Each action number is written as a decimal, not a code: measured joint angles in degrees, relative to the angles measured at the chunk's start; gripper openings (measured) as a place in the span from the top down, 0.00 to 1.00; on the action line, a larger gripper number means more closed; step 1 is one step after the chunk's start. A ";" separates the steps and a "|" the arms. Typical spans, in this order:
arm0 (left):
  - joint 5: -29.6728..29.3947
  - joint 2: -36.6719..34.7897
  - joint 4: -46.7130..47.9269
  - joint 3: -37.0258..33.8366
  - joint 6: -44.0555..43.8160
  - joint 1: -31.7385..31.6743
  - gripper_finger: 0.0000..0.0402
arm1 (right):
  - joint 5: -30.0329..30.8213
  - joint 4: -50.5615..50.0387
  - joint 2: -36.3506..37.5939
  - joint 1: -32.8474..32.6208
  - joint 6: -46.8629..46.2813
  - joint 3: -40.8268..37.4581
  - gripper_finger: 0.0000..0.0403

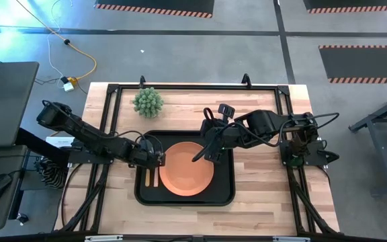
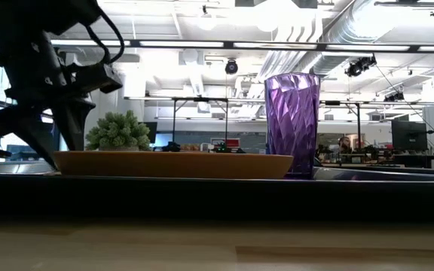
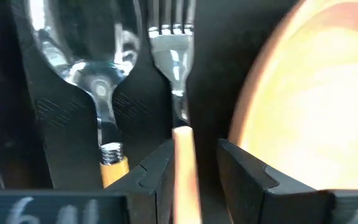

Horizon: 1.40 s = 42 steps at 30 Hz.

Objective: Pick and place plate/cup/fork/spoon on tray
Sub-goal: Return to Home Position

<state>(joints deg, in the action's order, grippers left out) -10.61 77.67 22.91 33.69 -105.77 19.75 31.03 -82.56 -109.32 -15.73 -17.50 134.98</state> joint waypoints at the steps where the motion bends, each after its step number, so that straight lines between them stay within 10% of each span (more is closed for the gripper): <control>1: -0.01 -0.45 -0.06 0.00 0.33 0.00 0.73 | -0.04 0.00 0.00 -0.02 0.00 0.00 0.83; 25: -0.55 -20.66 6.59 0.02 12.20 0.00 0.72 | -4.96 0.59 -0.01 -0.17 -6.64 0.00 0.83; 42: 3.98 -39.37 -20.88 0.06 70.77 2.53 0.72 | -4.99 13.97 -0.02 -4.90 -2.93 0.02 0.83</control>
<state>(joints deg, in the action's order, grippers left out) -6.64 38.30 2.03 33.75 -35.00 22.28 26.03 -68.59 -109.34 -20.63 -20.42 135.00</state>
